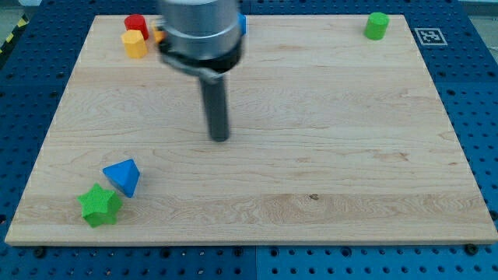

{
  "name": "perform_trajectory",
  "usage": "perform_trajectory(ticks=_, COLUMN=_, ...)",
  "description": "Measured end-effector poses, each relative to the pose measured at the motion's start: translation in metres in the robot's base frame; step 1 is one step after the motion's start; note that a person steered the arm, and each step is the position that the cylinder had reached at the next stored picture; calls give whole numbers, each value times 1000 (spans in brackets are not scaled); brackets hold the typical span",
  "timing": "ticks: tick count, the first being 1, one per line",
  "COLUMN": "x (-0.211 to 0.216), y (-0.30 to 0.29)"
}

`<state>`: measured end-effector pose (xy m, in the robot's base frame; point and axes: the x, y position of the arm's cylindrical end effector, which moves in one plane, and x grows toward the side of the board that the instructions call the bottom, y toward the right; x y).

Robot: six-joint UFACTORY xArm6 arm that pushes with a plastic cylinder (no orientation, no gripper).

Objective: Point your arm at blue cube

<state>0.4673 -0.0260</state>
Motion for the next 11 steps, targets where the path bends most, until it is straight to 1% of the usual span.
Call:
perform_trajectory(ticks=1, x=-38, y=65)
perform_trajectory(ticks=2, x=-94, y=108)
perform_trajectory(ticks=3, x=-160, y=120)
perform_trajectory(ticks=4, x=-224, y=120)
perform_trajectory(ticks=5, x=-275, y=116)
perform_trajectory(ticks=6, x=-276, y=111)
perform_trajectory(ticks=7, x=-275, y=92)
perform_trajectory(ticks=8, x=-275, y=68)
perform_trajectory(ticks=10, x=-274, y=-2)
perform_trajectory(ticks=11, x=-271, y=-4)
